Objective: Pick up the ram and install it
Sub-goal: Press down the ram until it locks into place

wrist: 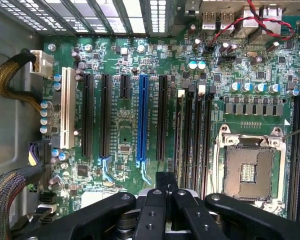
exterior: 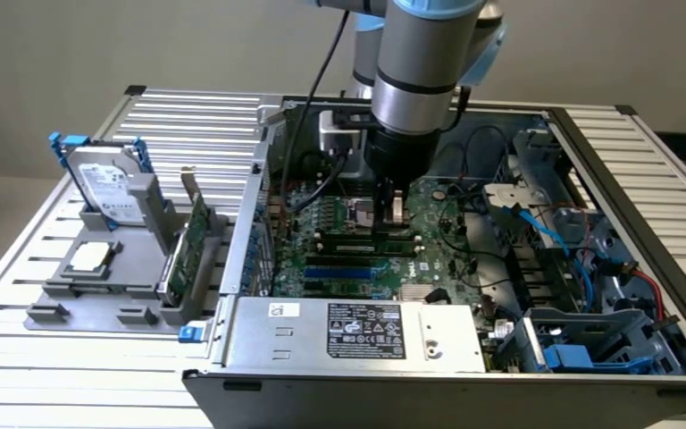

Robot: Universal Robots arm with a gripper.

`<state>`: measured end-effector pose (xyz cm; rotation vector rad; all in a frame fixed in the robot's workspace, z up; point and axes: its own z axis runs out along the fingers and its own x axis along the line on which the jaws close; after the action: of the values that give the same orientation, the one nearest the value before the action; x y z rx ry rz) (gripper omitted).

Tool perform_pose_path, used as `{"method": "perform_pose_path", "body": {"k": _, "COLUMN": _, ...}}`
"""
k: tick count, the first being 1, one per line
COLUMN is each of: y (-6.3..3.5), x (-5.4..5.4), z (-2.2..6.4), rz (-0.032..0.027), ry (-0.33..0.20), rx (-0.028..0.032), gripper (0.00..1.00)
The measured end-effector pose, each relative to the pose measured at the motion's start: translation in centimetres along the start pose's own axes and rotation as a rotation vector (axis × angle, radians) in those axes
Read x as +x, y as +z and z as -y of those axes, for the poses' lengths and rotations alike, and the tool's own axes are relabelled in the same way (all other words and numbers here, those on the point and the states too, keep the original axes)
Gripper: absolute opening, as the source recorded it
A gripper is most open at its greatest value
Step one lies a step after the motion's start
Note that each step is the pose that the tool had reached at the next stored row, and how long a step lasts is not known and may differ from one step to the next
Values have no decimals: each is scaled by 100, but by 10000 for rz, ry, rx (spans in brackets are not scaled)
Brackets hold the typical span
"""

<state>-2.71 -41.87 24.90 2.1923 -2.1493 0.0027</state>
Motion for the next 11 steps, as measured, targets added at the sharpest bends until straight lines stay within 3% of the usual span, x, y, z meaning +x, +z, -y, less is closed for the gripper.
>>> {"method": "perform_pose_path", "body": {"k": 11, "y": 0, "x": 2, "z": 1, "rz": 135, "ry": 1266, "rx": -63, "gripper": 11}}
